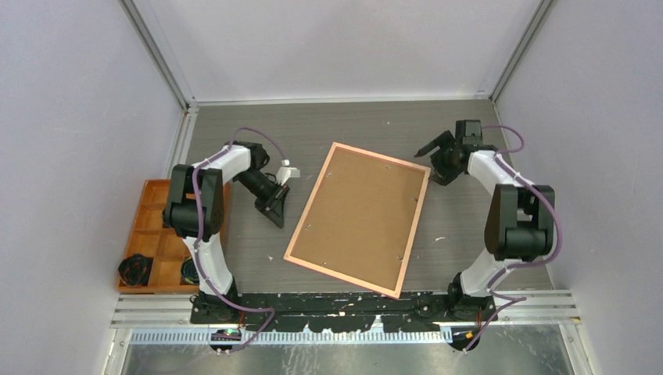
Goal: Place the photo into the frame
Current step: Adjust the photo frame at the center of the board, then install the photo frame at the center of the board.
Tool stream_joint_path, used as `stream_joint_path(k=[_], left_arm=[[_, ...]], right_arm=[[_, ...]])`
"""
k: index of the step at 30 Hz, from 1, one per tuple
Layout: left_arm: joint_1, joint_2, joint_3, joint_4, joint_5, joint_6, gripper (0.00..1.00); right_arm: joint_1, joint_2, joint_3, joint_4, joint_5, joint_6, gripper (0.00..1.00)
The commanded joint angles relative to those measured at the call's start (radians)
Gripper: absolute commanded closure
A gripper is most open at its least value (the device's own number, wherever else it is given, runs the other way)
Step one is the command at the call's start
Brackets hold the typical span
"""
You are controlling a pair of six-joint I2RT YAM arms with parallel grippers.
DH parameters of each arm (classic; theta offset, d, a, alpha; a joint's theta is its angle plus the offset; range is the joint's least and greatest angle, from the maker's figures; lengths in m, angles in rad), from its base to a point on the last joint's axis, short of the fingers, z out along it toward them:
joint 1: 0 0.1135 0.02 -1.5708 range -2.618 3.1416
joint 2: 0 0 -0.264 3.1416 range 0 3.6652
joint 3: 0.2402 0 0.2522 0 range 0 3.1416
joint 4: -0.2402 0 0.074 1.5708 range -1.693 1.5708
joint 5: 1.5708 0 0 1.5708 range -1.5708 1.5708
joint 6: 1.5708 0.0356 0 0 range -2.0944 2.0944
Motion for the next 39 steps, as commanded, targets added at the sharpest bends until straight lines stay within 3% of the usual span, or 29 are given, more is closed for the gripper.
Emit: stream_joint_path(k=[1, 7, 16, 20, 26, 39], left_arm=[[-0.014, 0.056, 0.049, 0.002, 0.162, -0.073, 0.89], [-0.025, 0.140, 0.042, 0.011, 0.230, -0.087, 0.90], [-0.029, 0.144, 0.016, 0.070, 0.197, -0.122, 0.92], [-0.028, 0.141, 0.004, 0.087, 0.175, -0.129, 0.93], [-0.029, 0.145, -0.002, 0.107, 0.167, -0.139, 0.93], [-0.029, 0.142, -0.007, 0.128, 0.153, -0.159, 0.94]], right_arm=[[0.209, -0.178, -0.077, 0.017, 0.138, 0.053, 0.24], [0.523, -0.231, -0.188, 0.209, 0.231, 0.206, 0.27], [0.826, 0.077, -0.109, 0.484, 0.202, 0.349, 0.37], [0.885, 0.185, -0.053, 0.533, 0.150, 0.385, 0.43], [0.920, 0.235, -0.037, 0.567, 0.136, 0.425, 0.44], [0.957, 0.171, -0.120, 0.554, 0.152, 0.455, 0.44]])
